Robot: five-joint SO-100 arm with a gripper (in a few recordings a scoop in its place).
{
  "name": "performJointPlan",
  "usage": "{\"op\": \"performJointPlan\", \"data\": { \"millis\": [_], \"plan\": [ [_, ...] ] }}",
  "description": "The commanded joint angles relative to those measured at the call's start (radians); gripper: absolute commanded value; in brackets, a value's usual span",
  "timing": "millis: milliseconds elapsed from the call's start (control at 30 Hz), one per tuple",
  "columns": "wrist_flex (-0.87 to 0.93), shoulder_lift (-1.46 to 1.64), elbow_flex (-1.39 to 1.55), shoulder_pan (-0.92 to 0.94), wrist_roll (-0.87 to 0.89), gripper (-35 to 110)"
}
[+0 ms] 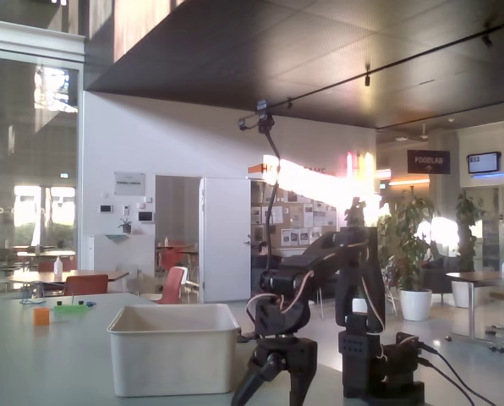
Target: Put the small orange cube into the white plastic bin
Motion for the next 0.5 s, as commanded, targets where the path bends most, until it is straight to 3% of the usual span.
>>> {"op": "performJointPlan", "data": {
  "millis": [0,167,467],
  "plan": [
    [-0.012,-0.003,-0.028,0.002,-0.002,60],
    [-0.006,-0.054,-0.025,0.003,-0.002,57],
    [-0.002,-0.095,-0.032,0.005,-0.002,34]
  ]
}}
